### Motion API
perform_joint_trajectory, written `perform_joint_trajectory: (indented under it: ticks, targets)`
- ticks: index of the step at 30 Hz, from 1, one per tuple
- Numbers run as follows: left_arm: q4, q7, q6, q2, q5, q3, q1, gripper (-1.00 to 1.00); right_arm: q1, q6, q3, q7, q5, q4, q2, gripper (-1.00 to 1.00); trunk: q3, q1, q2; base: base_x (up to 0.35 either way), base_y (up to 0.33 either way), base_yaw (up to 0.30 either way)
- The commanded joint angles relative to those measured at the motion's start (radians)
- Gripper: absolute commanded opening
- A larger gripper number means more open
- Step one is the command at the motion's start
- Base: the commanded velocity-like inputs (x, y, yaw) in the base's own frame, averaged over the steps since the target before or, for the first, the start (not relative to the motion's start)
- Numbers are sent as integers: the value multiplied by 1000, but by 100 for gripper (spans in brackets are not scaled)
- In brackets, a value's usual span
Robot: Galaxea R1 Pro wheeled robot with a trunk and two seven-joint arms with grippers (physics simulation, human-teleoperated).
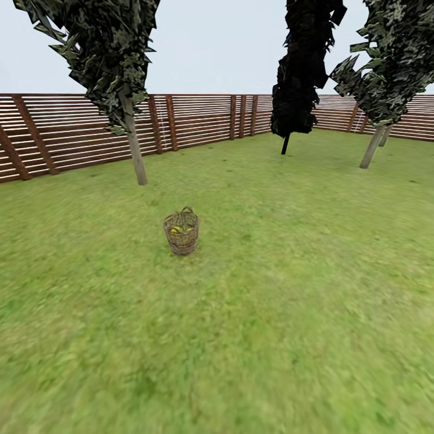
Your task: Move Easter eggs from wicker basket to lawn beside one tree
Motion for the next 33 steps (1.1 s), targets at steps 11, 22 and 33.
perform_joint_trajectory:
  ticks: [11, 22, 33]
  targets:
    - [2, 0, 1, 0, 4, 3, -1, 100, -1, -3, 4, -5, 9, 3, 0, 100, -1, 1, 0, 324, -90, 0]
    - [2, 0, 1, 0, 4, 3, -1, 100, -1, -3, 4, -5, 9, 3, 0, 100, -1, 1, 0, 324, -90, 0]
    - [2, 0, 1, 0, 4, 3, -1, 100, -1, -3, 4, -5, 9, 3, 0, 100, -1, 1, 0, 324, -90, 0]
